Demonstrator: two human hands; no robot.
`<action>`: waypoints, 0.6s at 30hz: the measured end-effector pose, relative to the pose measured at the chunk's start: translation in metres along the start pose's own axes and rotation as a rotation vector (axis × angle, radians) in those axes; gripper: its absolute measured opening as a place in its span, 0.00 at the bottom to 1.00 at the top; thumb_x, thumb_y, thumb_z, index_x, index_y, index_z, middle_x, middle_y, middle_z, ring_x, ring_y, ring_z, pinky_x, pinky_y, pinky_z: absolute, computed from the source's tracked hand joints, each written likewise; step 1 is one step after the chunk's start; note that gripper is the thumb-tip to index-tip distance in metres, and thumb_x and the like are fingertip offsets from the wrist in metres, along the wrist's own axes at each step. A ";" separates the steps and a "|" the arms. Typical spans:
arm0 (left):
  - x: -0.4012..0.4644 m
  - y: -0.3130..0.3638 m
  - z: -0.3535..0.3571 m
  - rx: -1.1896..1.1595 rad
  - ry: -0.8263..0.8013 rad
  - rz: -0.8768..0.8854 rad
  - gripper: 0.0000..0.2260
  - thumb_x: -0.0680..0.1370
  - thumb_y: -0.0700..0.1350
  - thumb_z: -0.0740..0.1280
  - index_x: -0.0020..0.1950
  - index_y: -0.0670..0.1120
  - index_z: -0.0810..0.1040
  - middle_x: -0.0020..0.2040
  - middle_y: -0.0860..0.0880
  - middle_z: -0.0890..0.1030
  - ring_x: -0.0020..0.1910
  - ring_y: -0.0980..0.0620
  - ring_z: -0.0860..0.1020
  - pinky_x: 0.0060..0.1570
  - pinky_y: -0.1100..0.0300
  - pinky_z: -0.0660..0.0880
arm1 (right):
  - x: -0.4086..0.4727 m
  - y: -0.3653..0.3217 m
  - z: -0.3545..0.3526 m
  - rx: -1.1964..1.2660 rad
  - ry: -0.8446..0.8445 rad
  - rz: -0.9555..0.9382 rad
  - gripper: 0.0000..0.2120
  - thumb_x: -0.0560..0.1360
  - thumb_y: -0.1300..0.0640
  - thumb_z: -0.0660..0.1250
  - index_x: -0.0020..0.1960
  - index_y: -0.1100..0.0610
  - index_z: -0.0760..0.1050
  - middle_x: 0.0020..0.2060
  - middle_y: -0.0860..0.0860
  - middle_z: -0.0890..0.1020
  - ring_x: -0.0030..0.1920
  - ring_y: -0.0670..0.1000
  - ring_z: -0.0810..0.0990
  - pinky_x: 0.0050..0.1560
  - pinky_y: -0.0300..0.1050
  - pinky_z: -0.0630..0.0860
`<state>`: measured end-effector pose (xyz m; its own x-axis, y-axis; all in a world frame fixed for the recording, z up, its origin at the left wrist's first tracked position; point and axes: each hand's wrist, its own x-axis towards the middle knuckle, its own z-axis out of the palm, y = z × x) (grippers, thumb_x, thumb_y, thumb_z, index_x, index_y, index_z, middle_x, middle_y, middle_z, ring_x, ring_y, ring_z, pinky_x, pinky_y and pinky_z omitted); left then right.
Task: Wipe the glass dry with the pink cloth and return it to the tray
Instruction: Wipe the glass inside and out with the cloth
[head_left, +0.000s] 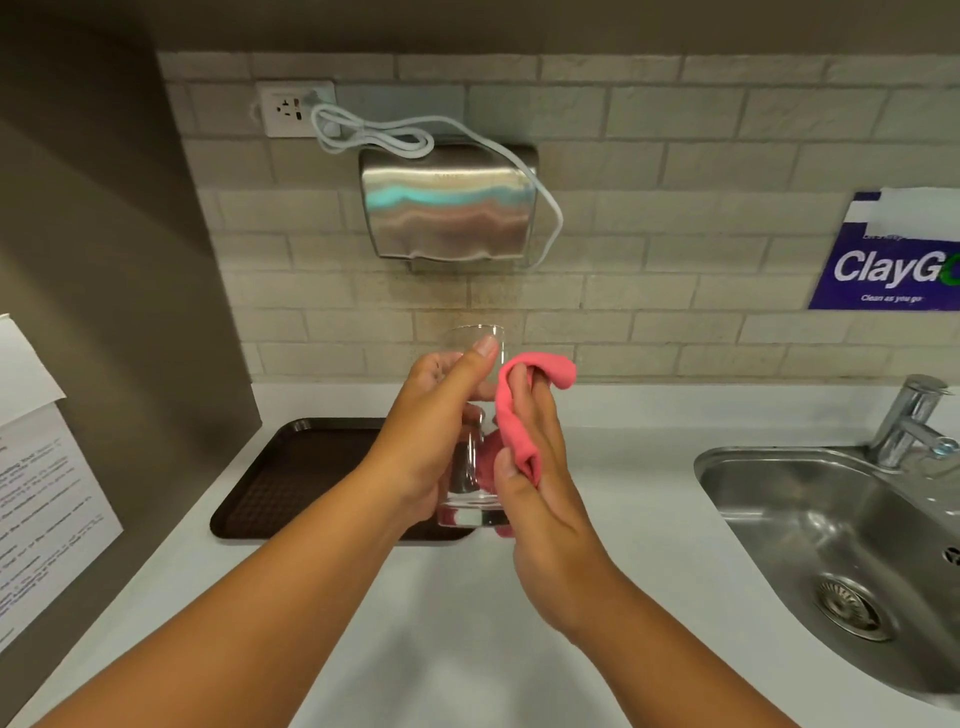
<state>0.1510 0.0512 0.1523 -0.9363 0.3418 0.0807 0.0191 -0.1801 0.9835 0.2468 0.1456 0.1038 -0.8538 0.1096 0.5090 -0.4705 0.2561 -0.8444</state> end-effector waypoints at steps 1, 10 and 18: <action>-0.002 -0.005 0.001 -0.025 -0.032 -0.013 0.32 0.68 0.69 0.74 0.63 0.49 0.78 0.55 0.46 0.87 0.62 0.32 0.82 0.65 0.33 0.77 | 0.005 -0.002 -0.002 0.018 0.017 -0.005 0.27 0.85 0.49 0.52 0.77 0.27 0.49 0.82 0.28 0.41 0.84 0.36 0.40 0.86 0.57 0.50; -0.006 -0.021 -0.011 -0.002 -0.235 0.066 0.24 0.70 0.57 0.77 0.62 0.48 0.80 0.50 0.47 0.86 0.47 0.47 0.85 0.52 0.44 0.80 | 0.031 0.002 -0.027 0.334 -0.001 0.085 0.28 0.84 0.40 0.54 0.84 0.36 0.55 0.76 0.21 0.63 0.78 0.32 0.66 0.72 0.42 0.76; -0.006 -0.009 -0.021 0.144 -0.365 0.271 0.30 0.66 0.48 0.80 0.67 0.49 0.78 0.55 0.47 0.81 0.52 0.49 0.82 0.57 0.54 0.80 | 0.034 0.011 -0.034 0.641 0.099 0.350 0.27 0.89 0.43 0.47 0.74 0.52 0.77 0.68 0.59 0.84 0.71 0.61 0.81 0.71 0.63 0.77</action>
<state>0.1494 0.0318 0.1398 -0.7070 0.6063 0.3640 0.3185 -0.1865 0.9294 0.2200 0.1844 0.1175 -0.9681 0.1758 0.1786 -0.2377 -0.4182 -0.8767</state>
